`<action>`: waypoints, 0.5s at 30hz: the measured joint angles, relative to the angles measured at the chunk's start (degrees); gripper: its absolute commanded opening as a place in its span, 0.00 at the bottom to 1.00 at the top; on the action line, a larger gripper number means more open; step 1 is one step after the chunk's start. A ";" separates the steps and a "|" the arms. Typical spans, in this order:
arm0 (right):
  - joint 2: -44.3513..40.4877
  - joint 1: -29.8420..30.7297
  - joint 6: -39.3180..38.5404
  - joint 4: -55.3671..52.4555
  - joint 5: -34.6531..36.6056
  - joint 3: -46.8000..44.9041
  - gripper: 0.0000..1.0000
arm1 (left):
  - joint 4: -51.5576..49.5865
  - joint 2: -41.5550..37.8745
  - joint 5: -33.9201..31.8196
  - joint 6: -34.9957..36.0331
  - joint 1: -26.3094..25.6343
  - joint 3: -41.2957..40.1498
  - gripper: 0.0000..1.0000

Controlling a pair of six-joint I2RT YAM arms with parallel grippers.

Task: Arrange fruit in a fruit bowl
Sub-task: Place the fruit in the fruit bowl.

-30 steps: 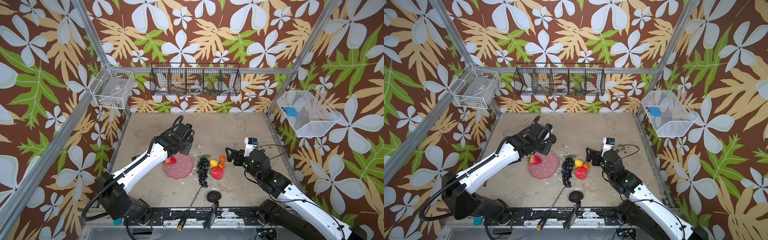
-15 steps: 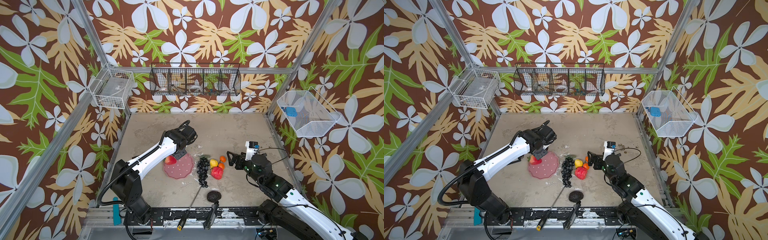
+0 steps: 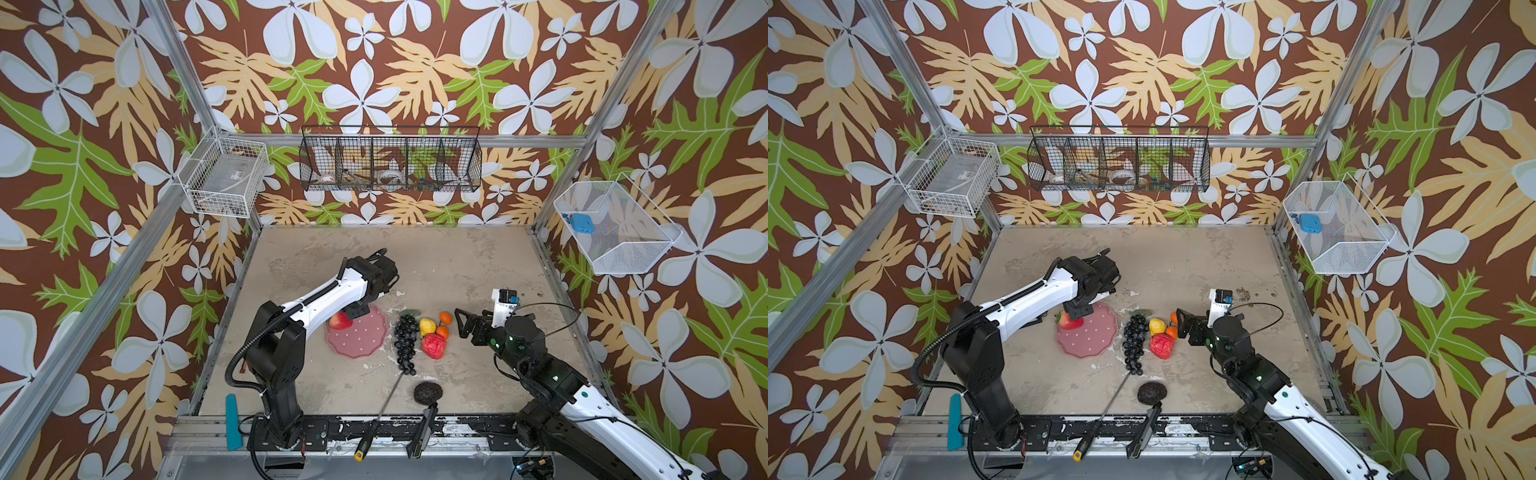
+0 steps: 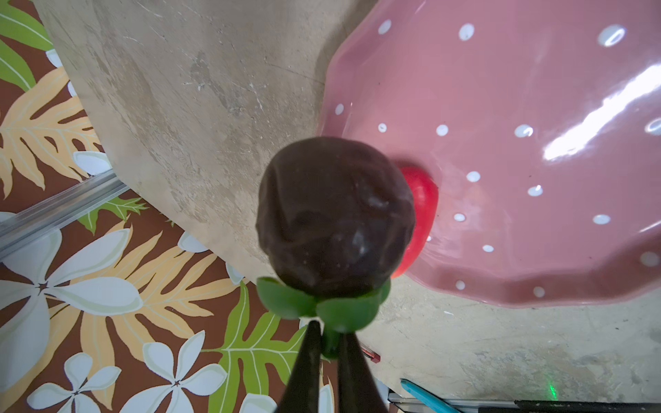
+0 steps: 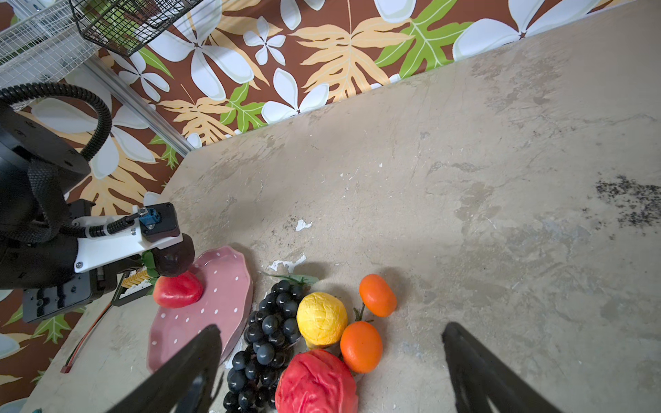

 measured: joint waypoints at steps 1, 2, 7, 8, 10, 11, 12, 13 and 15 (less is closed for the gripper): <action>0.00 0.00 0.00 0.00 0.00 -0.11 0.95 | 0.02 0.61 -0.02 0.28 0.00 0.31 0.00; 0.00 0.00 0.00 -0.02 0.00 -0.15 0.95 | 0.02 1.20 0.00 0.59 0.00 0.50 0.00; -0.13 0.00 0.02 0.00 0.00 -0.35 0.95 | 0.00 3.54 0.28 1.22 -0.02 1.01 0.00; -0.20 0.00 0.02 -0.04 0.00 -0.37 0.96 | 0.00 3.80 0.28 1.22 -0.02 1.01 0.00; -0.28 0.00 0.02 0.02 0.00 -0.37 0.96 | 0.00 4.20 0.35 1.22 -0.02 1.01 0.00; -0.28 0.00 0.02 0.11 0.00 -0.46 0.96 | 0.00 4.37 0.42 1.22 -0.02 1.01 0.00; -0.26 0.00 0.02 0.09 0.00 -0.48 0.96 | 0.00 4.52 0.46 1.22 -0.02 1.01 0.00; -0.26 0.00 0.02 0.11 0.00 -0.50 0.96 | 0.00 4.70 0.46 1.22 -0.02 1.01 0.00; -0.09 0.00 0.00 0.37 0.00 -0.50 0.96 | 0.04 5.20 0.46 1.25 -0.02 0.96 0.00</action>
